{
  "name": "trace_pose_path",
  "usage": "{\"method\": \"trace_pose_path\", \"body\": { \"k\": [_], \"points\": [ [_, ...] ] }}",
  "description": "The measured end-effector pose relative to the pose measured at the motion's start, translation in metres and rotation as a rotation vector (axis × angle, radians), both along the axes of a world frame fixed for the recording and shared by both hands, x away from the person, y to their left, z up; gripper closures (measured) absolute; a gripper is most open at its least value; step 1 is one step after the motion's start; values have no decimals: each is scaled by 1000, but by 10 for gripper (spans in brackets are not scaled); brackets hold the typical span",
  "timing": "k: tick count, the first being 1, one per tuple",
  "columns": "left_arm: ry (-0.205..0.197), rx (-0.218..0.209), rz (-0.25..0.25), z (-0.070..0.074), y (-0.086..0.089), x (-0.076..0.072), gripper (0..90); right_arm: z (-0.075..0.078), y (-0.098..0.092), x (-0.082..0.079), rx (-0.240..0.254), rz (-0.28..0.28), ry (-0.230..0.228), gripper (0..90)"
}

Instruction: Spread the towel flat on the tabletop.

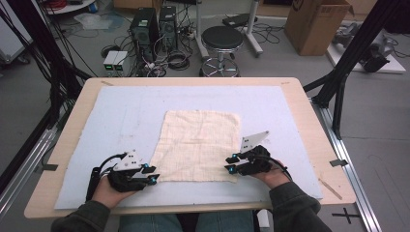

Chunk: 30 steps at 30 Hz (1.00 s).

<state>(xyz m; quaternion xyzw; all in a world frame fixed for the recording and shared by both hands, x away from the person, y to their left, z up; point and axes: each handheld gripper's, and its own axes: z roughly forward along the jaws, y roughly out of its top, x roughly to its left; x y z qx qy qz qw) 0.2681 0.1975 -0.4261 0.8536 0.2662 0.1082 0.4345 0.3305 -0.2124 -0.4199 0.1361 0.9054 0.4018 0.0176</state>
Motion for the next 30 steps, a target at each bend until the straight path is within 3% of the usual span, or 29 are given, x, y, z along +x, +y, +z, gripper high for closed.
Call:
{"method": "trace_pose_path", "body": {
  "k": [3,6,9,11,12,14,16,19,30],
  "points": [
    [6,-12,10,0,0,9,612,-3,6,-5,-14,45,4,563],
    [19,-6,16,-4,-2,20,630,-8,13,-7,-49,70,7,545],
    [36,7,0,-7,-5,25,649,-15,18,-9,-97,85,14,570],
    [61,42,-29,-12,-11,27,673,-15,18,-9,-93,87,-7,649],
    [64,62,-37,-14,-12,27,683,-15,17,-9,-89,84,10,714],
    [55,59,-33,-14,-12,25,730,-15,16,-7,-85,87,26,820],
    [52,60,-35,-14,-12,24,809,-15,15,-7,-84,104,32,865],
    [45,66,-38,-14,-12,19,882,-14,14,-8,-85,117,25,872],
    [46,69,-76,-13,-16,-4,887,-9,4,-19,-77,147,36,872]
  ]
}}
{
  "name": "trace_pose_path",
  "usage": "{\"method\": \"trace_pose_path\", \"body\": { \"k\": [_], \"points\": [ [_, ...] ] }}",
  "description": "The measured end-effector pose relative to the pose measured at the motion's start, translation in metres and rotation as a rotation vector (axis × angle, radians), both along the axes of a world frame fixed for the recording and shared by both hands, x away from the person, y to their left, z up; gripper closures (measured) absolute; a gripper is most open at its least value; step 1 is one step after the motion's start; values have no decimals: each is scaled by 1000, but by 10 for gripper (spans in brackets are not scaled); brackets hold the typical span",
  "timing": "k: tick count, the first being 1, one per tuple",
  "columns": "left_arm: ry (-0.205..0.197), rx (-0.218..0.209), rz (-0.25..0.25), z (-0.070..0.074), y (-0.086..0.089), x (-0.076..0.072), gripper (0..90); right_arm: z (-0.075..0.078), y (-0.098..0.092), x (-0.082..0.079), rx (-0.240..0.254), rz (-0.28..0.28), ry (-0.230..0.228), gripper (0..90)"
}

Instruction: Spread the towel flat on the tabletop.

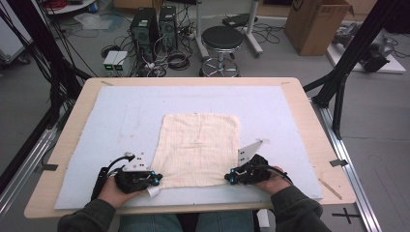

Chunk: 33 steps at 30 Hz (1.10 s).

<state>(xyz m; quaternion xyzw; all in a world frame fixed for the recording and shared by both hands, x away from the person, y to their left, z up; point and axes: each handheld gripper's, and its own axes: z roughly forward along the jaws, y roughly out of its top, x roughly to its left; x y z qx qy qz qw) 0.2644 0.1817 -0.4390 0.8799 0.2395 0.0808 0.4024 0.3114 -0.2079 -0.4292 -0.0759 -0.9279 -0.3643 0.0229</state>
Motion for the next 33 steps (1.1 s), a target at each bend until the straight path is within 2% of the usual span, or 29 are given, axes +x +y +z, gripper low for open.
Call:
{"method": "trace_pose_path", "body": {
  "k": [6,9,11,13,14,15,16,17,20,31,33],
  "points": [
    [-3,2,-16,1,-4,-10,886,2,-5,-6,0,1,-6,872],
    [-5,-3,-3,1,-4,-11,882,1,-6,-11,-5,14,-2,871],
    [-8,-10,5,2,-3,-11,831,1,-5,-12,-10,17,-4,871],
    [-16,-44,30,5,1,-10,757,1,-8,-13,14,7,6,789],
    [-16,-44,30,5,1,-10,728,1,-10,-12,36,-9,10,760],
    [-17,-53,39,6,2,-9,728,1,-10,-12,36,-9,10,760],
    [-24,-57,49,7,4,-8,704,3,-12,-10,58,-19,16,746],
    [-30,-78,66,8,6,-5,664,5,-16,-8,93,-49,18,686],
    [-41,-105,98,10,9,1,613,9,-19,-3,128,-96,3,624],
    [-72,-146,165,16,13,23,511,16,-27,28,200,-289,-11,448],
    [-76,-151,174,17,12,25,503,17,-30,32,219,-306,-10,436]
  ]
}}
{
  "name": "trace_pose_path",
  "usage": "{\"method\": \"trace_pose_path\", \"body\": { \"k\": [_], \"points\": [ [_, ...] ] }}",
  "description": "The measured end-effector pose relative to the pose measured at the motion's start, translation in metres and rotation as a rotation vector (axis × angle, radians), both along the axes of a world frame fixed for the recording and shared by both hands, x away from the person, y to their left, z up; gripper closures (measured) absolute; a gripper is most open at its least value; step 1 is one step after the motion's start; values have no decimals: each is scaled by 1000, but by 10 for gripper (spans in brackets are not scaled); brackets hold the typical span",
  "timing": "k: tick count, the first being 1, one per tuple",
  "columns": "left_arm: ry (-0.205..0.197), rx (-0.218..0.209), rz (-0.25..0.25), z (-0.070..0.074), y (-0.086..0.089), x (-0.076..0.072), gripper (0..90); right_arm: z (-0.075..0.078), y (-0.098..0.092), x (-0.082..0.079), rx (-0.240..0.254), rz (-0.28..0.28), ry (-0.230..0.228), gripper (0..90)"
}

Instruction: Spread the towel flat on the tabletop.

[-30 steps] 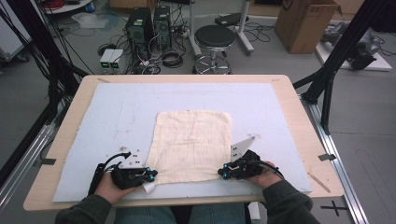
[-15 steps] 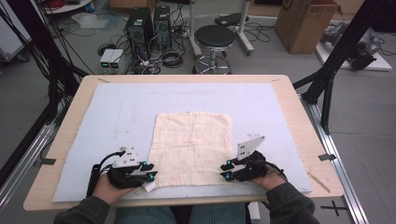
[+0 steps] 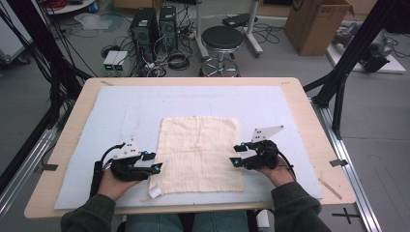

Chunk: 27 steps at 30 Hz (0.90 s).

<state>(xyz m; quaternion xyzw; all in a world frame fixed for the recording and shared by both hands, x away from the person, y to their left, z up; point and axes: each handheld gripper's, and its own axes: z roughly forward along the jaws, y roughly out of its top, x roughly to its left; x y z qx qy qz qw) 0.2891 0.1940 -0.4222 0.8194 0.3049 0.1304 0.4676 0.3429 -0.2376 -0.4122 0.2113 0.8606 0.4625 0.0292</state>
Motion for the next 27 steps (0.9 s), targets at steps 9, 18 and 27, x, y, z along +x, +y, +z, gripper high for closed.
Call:
{"method": "trace_pose_path", "body": {
  "k": [9,18,27],
  "points": [
    [-2,-11,15,0,0,4,469,1,-4,8,9,-78,12,329],
    [2,-18,35,11,0,13,429,7,-1,16,1,-103,-3,289],
    [-10,-11,40,19,-3,23,363,15,10,27,1,-111,-10,273]
  ]
}}
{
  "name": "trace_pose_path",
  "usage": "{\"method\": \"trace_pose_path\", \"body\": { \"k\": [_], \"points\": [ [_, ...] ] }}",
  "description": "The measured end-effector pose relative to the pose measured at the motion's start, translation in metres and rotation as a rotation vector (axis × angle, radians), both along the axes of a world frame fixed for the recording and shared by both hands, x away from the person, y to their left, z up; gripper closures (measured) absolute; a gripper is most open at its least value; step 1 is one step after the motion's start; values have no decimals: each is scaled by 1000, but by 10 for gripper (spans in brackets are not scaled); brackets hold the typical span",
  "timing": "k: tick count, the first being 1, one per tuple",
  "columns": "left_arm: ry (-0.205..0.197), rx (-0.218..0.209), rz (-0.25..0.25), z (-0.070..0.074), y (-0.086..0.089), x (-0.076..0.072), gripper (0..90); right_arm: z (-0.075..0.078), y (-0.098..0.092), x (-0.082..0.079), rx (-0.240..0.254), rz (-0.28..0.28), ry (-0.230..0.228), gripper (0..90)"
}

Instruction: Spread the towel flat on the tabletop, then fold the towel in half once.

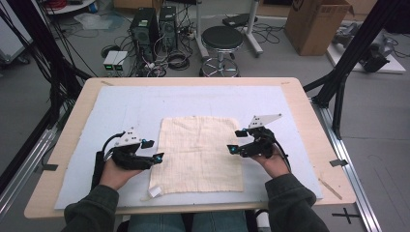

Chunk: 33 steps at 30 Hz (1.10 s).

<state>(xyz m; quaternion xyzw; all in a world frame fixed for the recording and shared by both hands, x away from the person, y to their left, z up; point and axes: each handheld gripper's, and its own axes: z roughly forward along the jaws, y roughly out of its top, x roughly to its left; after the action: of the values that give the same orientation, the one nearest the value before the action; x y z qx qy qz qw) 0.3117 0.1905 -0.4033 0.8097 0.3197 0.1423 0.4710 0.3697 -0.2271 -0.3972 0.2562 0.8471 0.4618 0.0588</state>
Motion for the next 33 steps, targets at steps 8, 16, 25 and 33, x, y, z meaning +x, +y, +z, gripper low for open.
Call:
{"method": "trace_pose_path", "body": {
  "k": [8,16,25,33],
  "points": [
    [12,-3,2,1,1,7,367,2,7,2,-6,43,1,273],
    [30,-6,5,2,3,13,372,5,10,9,-12,52,11,279],
    [14,-9,18,22,1,35,388,16,10,23,-31,37,10,290],
    [39,-2,31,18,-4,55,388,31,8,42,-39,6,-8,296]
  ]
}}
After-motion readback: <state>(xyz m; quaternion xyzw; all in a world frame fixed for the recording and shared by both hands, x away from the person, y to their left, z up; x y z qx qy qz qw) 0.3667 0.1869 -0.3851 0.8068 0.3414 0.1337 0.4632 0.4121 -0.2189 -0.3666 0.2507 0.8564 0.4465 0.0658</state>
